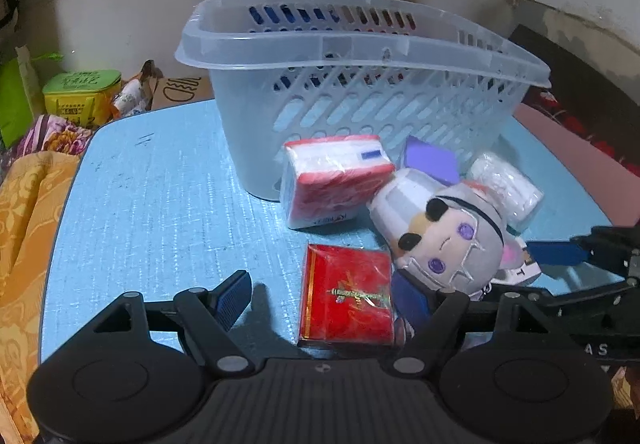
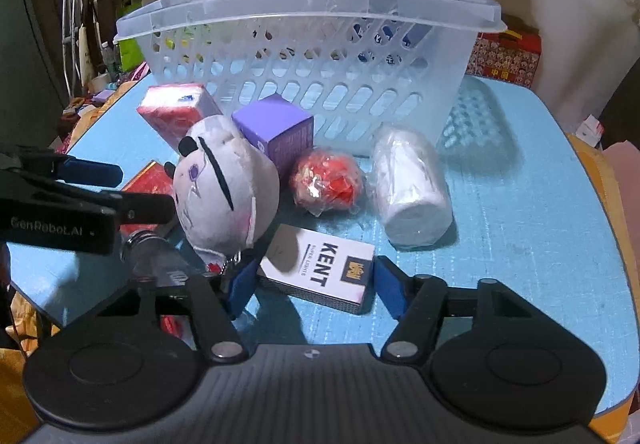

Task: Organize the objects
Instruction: 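Grasp the white KENT pack with the right tool while the left tool grasps the red gift box, then carry both held boxes over the clear basket and open both tools to drop them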

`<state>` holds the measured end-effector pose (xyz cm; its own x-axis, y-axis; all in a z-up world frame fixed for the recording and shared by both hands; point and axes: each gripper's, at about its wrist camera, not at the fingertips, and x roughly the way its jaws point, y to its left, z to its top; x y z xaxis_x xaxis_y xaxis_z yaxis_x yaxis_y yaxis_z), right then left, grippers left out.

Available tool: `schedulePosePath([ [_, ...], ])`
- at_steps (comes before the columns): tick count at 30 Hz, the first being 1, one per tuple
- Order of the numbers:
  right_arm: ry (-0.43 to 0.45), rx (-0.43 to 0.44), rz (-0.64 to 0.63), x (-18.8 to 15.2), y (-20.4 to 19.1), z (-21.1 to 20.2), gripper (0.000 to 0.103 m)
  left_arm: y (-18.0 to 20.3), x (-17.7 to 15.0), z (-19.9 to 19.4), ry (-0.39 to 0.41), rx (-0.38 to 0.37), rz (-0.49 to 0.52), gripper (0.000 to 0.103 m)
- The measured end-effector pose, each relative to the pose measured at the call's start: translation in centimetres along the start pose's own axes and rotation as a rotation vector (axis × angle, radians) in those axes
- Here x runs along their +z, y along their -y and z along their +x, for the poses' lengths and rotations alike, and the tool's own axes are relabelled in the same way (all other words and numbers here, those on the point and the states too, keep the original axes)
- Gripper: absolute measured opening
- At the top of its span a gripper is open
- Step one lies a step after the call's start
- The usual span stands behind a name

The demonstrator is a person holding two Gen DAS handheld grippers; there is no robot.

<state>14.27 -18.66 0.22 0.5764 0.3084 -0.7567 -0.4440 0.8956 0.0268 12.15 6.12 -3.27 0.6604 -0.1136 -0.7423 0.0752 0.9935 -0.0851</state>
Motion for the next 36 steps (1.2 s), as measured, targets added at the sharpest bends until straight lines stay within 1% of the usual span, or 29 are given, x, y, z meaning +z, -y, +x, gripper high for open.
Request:
schedulePosePath([
  [2,-0.002,-0.007,-0.003,0.0,0.0,-0.1,0.065,0.0,-0.1,-0.1,0.006,0.003,-0.001,0.081],
  [9,0.046,-0.029,0.034,-0.3,1.7,-2.0,0.065,-0.3,-0.4,-0.8,0.027,0.021,-0.005,0.081],
  [13,0.056,-0.029,0.051,-0.5,2.6,-2.4,0.065,0.1,-0.3,-0.9,0.031,0.005,0.002,0.081],
  [16,0.061,-0.032,0.047,-0.6,2.9,-2.8,0.065,1.0,-0.4,-0.2,0.004,0.024,0.038,0.081],
  [18,0.069,-0.031,0.045,-0.8,3.1,-3.1,0.065,1.2,-0.4,0.6,-0.023,0.055,0.054,0.08],
  [19,0.073,-0.03,0.045,-0.8,3.2,-3.2,0.065,1.2,-0.4,0.9,-0.032,0.066,0.054,0.076],
  [20,0.078,-0.028,0.045,-0.8,3.3,-3.3,0.065,0.9,-0.4,1.0,-0.033,0.062,0.044,0.069],
  [21,0.082,-0.028,0.045,-0.8,3.3,-3.4,0.065,0.7,-0.4,1.0,-0.033,0.07,0.034,0.064],
  [22,0.086,-0.028,0.047,-0.8,3.4,-3.5,0.065,0.6,-0.4,0.8,-0.027,0.089,0.03,0.053],
  [23,0.091,-0.027,0.049,-0.8,3.6,-3.7,0.065,0.4,-0.4,0.6,-0.024,0.109,0.023,0.053],
  [25,0.102,-0.024,0.055,-0.9,4.0,-4.0,0.065,0.1,-0.4,0.1,-0.005,0.117,0.015,0.053],
  [29,0.142,-0.032,0.054,-1.1,4.6,-5.0,0.065,-0.6,-0.6,-1.8,0.067,0.122,0.0,0.053],
  [33,0.229,-0.03,0.042,-1.4,5.1,-6.3,0.065,-0.7,-0.5,-3.8,0.145,0.124,-0.028,0.053],
  [36,0.303,-0.053,0.021,-1.8,5.4,-7.2,0.065,-0.1,-0.3,-5.8,0.23,0.116,-0.023,0.053],
])
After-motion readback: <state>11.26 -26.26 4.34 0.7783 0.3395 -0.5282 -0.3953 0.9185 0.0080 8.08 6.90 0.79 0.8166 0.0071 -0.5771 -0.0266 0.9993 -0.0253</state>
